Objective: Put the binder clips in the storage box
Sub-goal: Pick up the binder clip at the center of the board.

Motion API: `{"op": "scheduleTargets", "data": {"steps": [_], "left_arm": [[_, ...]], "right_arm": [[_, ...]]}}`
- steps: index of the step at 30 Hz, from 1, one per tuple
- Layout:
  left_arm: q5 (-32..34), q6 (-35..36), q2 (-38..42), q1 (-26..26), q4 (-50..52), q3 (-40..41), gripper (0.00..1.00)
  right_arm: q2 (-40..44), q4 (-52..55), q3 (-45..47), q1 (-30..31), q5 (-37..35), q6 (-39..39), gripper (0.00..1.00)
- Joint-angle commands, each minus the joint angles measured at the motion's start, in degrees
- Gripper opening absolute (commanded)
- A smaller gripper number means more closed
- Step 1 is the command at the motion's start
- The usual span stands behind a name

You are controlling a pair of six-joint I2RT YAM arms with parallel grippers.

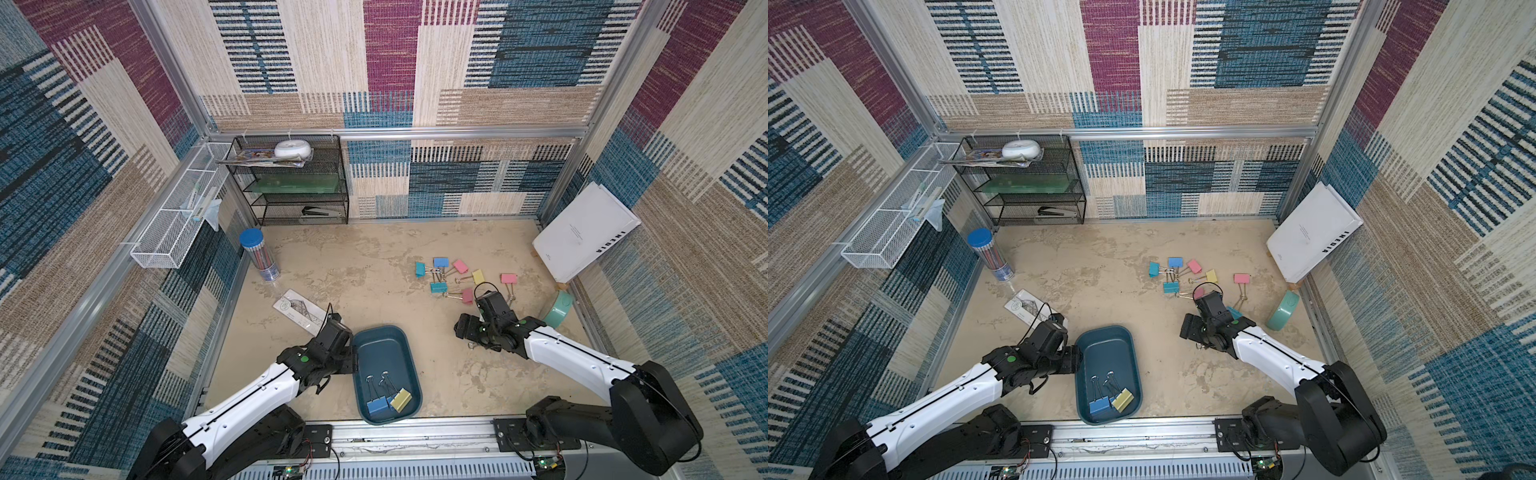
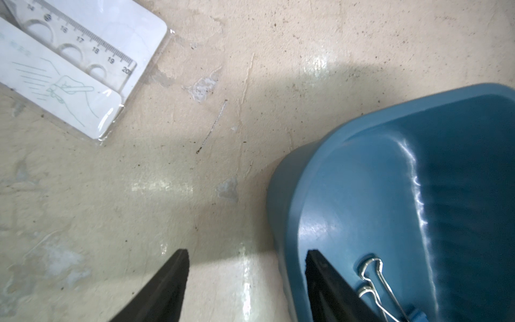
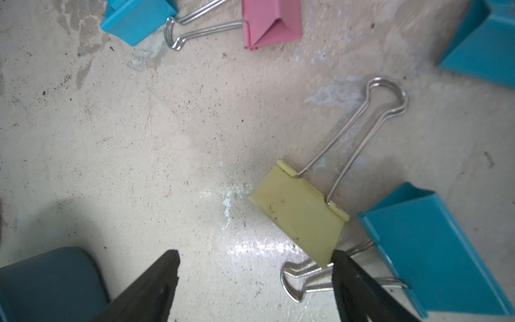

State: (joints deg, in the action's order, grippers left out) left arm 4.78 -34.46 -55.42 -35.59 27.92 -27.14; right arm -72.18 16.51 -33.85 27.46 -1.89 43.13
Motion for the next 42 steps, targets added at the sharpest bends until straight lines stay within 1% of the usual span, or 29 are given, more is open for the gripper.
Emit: {"op": "scheduleTargets", "data": {"steps": [1,7,11,16,19,23,26,30,35,39,42], "left_arm": [[0.6,0.3,0.1,0.0,-0.5,-0.1,0.70],[0.6,0.4,0.1,0.0,-0.5,-0.1,0.70],[0.6,0.4,0.2,0.0,-0.5,-0.1,0.70],[0.5,0.5,0.3,0.1,-0.6,0.0,0.70],[0.4,0.5,0.2,0.0,-0.6,0.0,0.70],[0.4,0.4,0.3,0.0,-0.6,0.0,0.70],[0.4,0.5,0.2,0.0,-0.6,0.0,0.70],[0.4,0.5,0.2,0.0,-0.5,0.0,0.70],[0.5,0.4,0.1,0.0,-0.5,-0.1,0.70],[0.5,0.4,0.0,0.0,-0.6,-0.1,0.70],[0.4,0.5,-0.2,0.1,-0.6,-0.1,0.70]], "right_arm": [[-1.8,-1.0,-1.0,-1.0,-0.8,-2.1,0.88],[-5.9,-1.1,-3.2,-2.2,-0.3,-4.5,0.87],[-8.2,-0.6,-4.5,-2.3,0.2,-5.0,0.83],[-9.5,0.0,-4.5,-2.3,-0.5,-5.7,0.74],[-10.1,0.1,-4.3,-2.4,-0.9,-6.4,0.66],[-11.4,0.3,-4.3,-2.4,-1.2,-7.4,0.60],[-12.4,0.4,-4.5,-2.4,-1.4,-8.5,0.52],[-14.2,2.4,-6.1,-2.5,-1.3,-10.5,0.46],[-15.0,2.5,-6.4,-2.5,-1.2,-11.5,0.37],[-14.7,3.1,-6.3,-2.5,-2.0,-12.4,0.35],[-14.7,3.8,-6.4,-2.5,-2.8,-13.5,0.30]]}}
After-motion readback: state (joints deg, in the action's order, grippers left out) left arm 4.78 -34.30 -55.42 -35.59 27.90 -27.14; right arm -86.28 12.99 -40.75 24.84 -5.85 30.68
